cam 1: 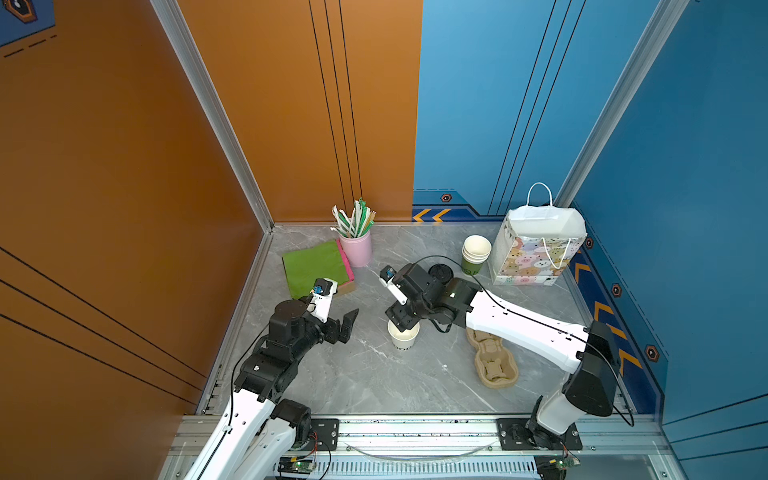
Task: Pack the takeout coffee
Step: 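Carry the cup toward the robot and set it upright on the table, then move the right gripper over the black lid stack and grasp the top lid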
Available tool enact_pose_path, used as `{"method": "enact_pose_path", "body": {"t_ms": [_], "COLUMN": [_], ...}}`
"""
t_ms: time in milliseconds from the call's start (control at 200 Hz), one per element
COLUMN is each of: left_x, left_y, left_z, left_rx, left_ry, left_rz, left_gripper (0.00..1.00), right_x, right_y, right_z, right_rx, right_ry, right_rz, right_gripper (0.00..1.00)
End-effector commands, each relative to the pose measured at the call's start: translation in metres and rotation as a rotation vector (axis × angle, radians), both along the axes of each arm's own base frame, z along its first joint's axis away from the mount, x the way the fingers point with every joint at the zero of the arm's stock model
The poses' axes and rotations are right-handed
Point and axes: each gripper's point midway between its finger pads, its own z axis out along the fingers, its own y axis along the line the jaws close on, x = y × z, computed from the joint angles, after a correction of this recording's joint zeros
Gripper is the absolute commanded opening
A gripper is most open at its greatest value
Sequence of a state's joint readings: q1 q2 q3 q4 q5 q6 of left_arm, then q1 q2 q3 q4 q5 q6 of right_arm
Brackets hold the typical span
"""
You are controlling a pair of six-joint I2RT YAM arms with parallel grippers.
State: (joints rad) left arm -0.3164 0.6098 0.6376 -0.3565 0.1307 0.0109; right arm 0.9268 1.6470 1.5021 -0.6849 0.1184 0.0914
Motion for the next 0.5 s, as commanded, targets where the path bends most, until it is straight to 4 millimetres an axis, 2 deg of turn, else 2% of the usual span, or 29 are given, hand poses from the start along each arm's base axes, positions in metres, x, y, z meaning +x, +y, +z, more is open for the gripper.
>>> {"method": "enact_pose_path", "body": {"t_ms": [0,85,115,125,145,205,325,460,475,496], "left_x": [0.000,-0.001,-0.001,-0.001,-0.001,-0.001,-0.002,-0.002,-0.002,-0.002], "left_y": [0.001,0.001,0.001,0.001,0.001,0.002,0.001,0.001,0.001,0.001], "left_z": [0.001,0.002,0.003,0.003,0.003,0.003,0.003,0.004,0.004,0.003], "left_rx": [-0.004,-0.006,-0.007,-0.006,-0.008,-0.007,-0.009,-0.012,-0.012,-0.012], "left_ry": [-0.015,-0.019,-0.020,-0.020,-0.021,-0.023,-0.021,-0.022,-0.023,-0.022], "left_rz": [0.008,0.010,0.011,0.011,0.011,0.012,0.009,0.008,0.006,0.006], "left_gripper": [0.98,0.98,0.98,0.98,0.98,0.98,0.98,0.98,0.98,0.98], "right_x": [0.044,0.077,0.083,0.092,0.100,0.118,0.146,0.162,0.167,0.169], "right_y": [-0.043,-0.069,-0.071,-0.081,-0.088,-0.100,-0.113,-0.125,-0.123,-0.124], "right_z": [0.006,-0.007,-0.013,-0.014,-0.017,-0.028,-0.049,-0.080,-0.074,-0.077], "right_rx": [-0.054,-0.085,-0.100,-0.104,-0.112,-0.133,-0.148,-0.194,-0.181,-0.181], "right_ry": [-0.025,0.001,0.010,0.012,0.018,0.037,0.075,0.131,0.119,0.125], "right_rz": [-0.156,-0.248,-0.261,-0.289,-0.311,-0.348,-0.397,-0.420,-0.424,-0.425], "right_gripper": [0.91,0.96,0.97,0.98,0.99,1.00,1.00,1.00,1.00,1.00]}}
